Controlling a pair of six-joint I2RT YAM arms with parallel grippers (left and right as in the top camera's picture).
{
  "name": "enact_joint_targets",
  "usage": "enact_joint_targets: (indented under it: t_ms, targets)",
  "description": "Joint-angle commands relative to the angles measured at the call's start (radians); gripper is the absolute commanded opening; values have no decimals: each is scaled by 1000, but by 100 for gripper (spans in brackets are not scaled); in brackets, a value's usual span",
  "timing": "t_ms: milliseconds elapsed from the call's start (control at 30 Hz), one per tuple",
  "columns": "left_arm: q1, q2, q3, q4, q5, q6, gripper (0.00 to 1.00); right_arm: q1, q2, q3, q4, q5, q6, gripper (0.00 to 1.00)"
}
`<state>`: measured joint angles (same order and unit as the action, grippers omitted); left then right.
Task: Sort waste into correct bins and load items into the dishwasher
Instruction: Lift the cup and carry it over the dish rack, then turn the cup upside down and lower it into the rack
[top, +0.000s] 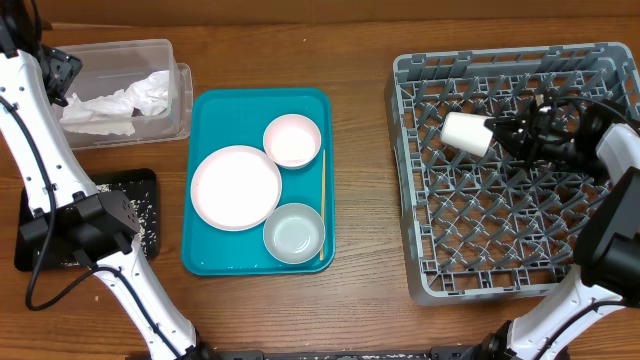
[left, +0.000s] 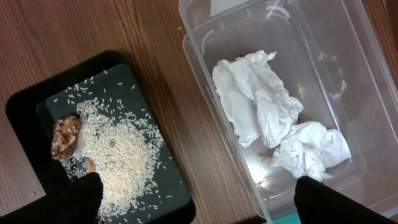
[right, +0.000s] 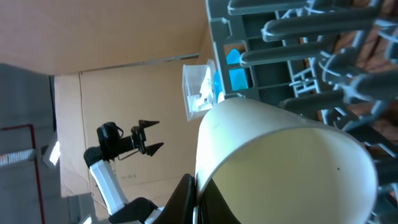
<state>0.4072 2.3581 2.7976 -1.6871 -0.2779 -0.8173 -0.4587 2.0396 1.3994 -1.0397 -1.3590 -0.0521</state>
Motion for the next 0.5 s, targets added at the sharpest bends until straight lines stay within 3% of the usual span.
enact_joint_targets:
  t_ms: [0,300,467]
  targets:
    - [-2,-24,18,-2,-18,-17,100,-30,-6,-23,-6,178,43,4]
    - [-2,-24,18,-2,-18,-17,100,-96,-92,8,-51,402,84,4]
    - [-2,-24,18,-2,-17,-17,100,-99,-172,65,-90,627,193,11]
